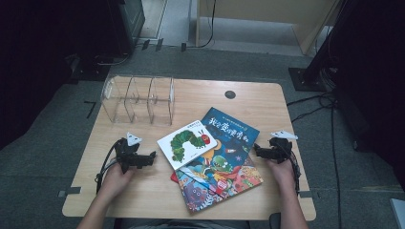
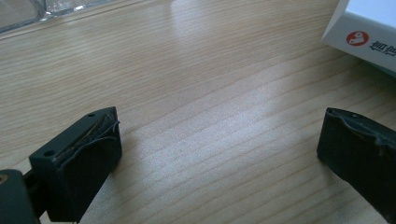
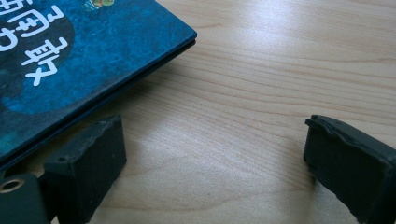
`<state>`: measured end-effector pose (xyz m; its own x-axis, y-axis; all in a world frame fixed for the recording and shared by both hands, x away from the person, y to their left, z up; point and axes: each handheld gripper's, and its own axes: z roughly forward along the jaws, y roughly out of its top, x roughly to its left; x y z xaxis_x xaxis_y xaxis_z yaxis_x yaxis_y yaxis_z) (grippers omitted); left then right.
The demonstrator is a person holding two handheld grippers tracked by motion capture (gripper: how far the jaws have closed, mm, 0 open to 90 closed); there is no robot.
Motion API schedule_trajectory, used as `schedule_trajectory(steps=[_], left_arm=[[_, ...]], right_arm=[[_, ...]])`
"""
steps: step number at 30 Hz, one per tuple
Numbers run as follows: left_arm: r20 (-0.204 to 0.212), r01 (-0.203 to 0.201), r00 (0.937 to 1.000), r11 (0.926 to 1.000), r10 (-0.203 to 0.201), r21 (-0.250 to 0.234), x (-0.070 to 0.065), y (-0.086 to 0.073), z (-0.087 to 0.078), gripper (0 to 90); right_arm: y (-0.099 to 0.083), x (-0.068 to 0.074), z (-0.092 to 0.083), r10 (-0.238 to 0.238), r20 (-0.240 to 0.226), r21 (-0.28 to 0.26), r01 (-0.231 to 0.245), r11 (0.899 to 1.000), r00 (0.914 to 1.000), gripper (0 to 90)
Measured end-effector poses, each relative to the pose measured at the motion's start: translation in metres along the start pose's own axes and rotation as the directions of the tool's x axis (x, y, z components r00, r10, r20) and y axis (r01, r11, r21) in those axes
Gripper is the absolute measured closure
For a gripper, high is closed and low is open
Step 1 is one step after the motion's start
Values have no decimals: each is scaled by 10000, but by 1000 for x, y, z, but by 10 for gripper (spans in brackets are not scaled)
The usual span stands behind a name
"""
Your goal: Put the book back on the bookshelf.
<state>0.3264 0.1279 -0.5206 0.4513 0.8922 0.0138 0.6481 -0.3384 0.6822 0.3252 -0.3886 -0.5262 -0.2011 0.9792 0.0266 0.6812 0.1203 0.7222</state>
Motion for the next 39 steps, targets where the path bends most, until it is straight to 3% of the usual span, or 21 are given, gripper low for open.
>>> schedule_trajectory(steps=[12,15,19,20,22,26,29,30,32,35,39], left_arm=[[26,-20,10000,10000,20,-4,0,0,0,0],[74,-67,10000,10000,67,5,0,0,0,0],[80,-104,9999,9999,104,-67,1,0,-1,12],[88,-91,9999,9998,93,-162,1,0,-3,66],[163,-186,9997,9993,191,-334,3,0,-7,261],[638,-136,9979,9997,149,-205,5,1,-11,445],[906,-149,9958,9999,152,-38,7,4,-13,558],[912,-344,9953,9993,326,176,7,6,-13,576],[1137,-461,9926,9984,421,319,7,10,-14,633],[1662,-514,9850,9983,460,280,8,19,-16,709],[2015,-847,9763,9962,794,181,11,34,-11,774]], right_arm=[[-2,2,-2,-46,-66,-36,46,10000,10000,67],[-3,3,-5,-149,-170,-123,147,9998,9997,137],[-3,4,-6,-125,-189,-78,123,9999,9997,166],[-3,3,-7,-120,-187,-51,119,9999,9998,182],[-2,3,-9,-79,-227,-19,79,10000,9997,227],[0,2,-15,50,-337,-105,-53,9999,9994,339],[1,3,-18,68,-388,-212,-76,9997,9992,395],[3,6,-22,127,-642,-179,-138,9997,9979,485],[5,8,-25,253,-803,-170,-267,9995,9964,527],[8,15,-33,97,-904,-370,-131,9992,9959,621],[11,27,-45,-16,-1274,-791,-86,9968,9918,741]])
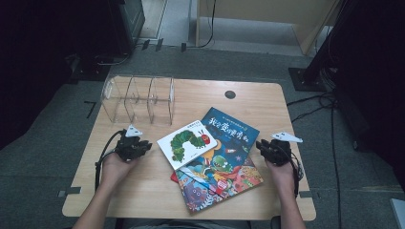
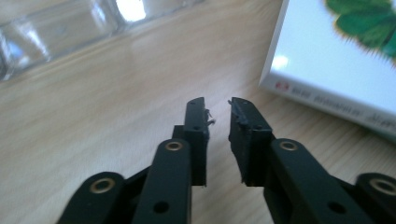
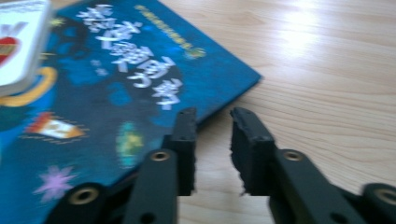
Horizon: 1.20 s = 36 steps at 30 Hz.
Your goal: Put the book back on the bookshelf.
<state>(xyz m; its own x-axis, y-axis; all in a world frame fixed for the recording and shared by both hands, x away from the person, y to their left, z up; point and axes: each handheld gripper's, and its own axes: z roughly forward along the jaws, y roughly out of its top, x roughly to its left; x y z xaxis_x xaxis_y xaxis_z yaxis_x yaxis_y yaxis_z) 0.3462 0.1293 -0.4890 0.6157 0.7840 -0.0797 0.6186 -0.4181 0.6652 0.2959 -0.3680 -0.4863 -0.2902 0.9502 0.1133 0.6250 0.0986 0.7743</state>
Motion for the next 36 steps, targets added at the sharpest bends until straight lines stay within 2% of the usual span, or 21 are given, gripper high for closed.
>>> schedule_trajectory(steps=[1,7,14,20,27,30,36], left_arm=[[151,94,9998,9999,-93,-113,1,2,1,778],[814,-29,9967,9998,45,-193,5,14,8,761],[1281,-48,9917,10000,46,16,8,19,13,805],[1629,-174,9865,9997,144,170,6,18,13,823],[1981,-159,9801,9996,108,243,2,16,12,839],[2193,-326,9753,9990,248,319,-5,14,9,838],[2393,-373,9705,9989,291,298,-15,10,6,830]], right_arm=[[0,4,-1,-18,-141,-39,18,10000,9999,767],[3,30,-1,-252,-1121,65,261,9996,9934,856],[9,59,7,-476,-2129,171,524,9985,9759,892],[14,77,23,-758,-2623,438,904,9949,9620,900],[18,82,36,-866,-2643,706,1088,9915,9606,900],[19,82,45,-768,-2617,962,1052,9898,9621,900],[23,81,52,-685,-2591,817,926,9924,9634,900]])
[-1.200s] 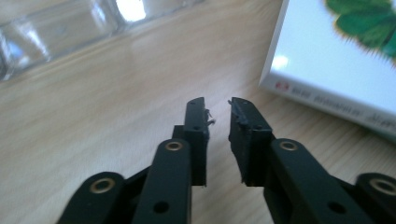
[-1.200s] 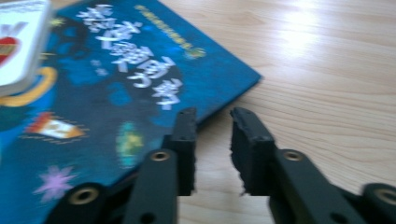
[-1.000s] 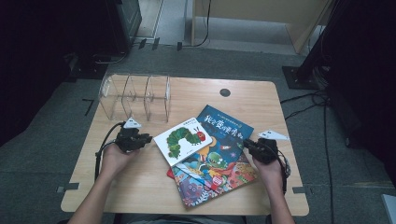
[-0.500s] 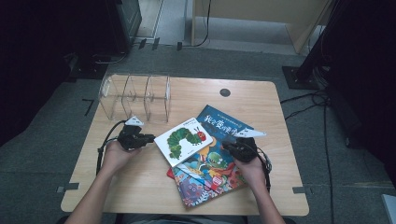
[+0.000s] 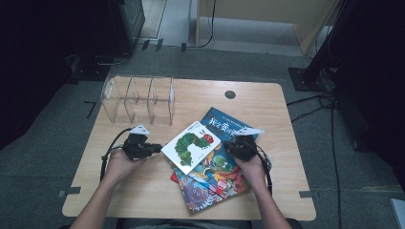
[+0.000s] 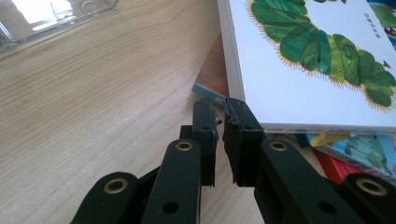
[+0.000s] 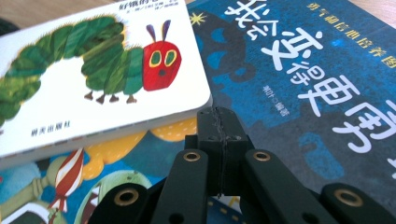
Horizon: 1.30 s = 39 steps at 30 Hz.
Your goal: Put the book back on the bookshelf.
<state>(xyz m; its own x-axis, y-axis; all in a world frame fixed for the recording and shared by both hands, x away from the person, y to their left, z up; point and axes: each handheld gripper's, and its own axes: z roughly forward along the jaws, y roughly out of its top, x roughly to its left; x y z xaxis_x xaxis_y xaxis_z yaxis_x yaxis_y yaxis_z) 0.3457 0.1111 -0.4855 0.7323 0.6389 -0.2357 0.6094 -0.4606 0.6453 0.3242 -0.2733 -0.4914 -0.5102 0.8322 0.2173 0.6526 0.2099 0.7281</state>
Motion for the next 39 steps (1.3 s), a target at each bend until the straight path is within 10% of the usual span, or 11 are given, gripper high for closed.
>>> schedule_trajectory(steps=[12,26,39], left_arm=[[206,151,9997,9998,-154,152,-15,-5,-1,784],[-105,496,9987,9988,-497,-52,-15,6,-13,271],[842,844,9920,9904,-938,1094,-10,25,14,246]], right_arm=[[9,-5,8,84,-43,-14,-84,10000,10000,900],[16,6,21,-350,-327,39,352,9994,9989,900],[6,34,17,-987,-820,247,1010,9946,9917,900]])
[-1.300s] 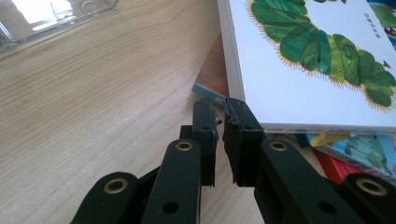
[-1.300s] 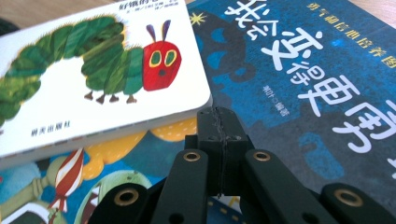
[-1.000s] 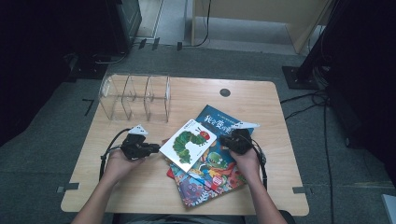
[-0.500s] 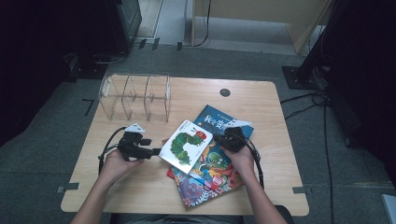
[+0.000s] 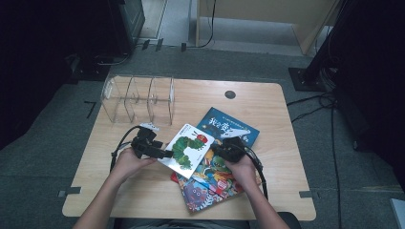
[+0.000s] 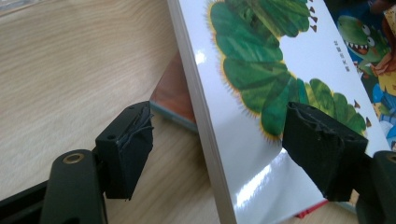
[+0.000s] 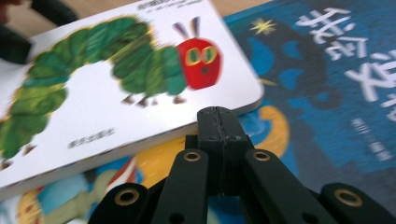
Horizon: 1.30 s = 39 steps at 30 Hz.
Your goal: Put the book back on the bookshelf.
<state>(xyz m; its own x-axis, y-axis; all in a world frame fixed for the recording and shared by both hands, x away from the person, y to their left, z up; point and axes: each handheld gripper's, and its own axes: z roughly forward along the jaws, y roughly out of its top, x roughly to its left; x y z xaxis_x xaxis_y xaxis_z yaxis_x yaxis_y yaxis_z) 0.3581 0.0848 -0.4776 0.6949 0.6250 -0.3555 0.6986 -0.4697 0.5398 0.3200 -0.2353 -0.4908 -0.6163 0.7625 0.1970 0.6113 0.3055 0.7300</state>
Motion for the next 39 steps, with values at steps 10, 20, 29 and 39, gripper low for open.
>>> schedule_trajectory(steps=[10,20,29,39], left_arm=[[275,-93,9996,9989,80,467,7,23,14,229],[151,247,9996,9981,-256,569,4,27,20,199],[-566,624,9967,9958,-587,663,-2,33,-5,372],[-320,668,9974,9958,-649,628,-25,55,-39,494]], right_arm=[[-12,28,-4,-431,-557,82,436,9990,9975,900],[-7,40,12,-503,-1009,-153,490,9987,9936,900],[-3,46,16,-679,-1110,-30,679,9977,9915,900],[-2,47,17,-851,-1088,-3,856,9963,9904,900]])
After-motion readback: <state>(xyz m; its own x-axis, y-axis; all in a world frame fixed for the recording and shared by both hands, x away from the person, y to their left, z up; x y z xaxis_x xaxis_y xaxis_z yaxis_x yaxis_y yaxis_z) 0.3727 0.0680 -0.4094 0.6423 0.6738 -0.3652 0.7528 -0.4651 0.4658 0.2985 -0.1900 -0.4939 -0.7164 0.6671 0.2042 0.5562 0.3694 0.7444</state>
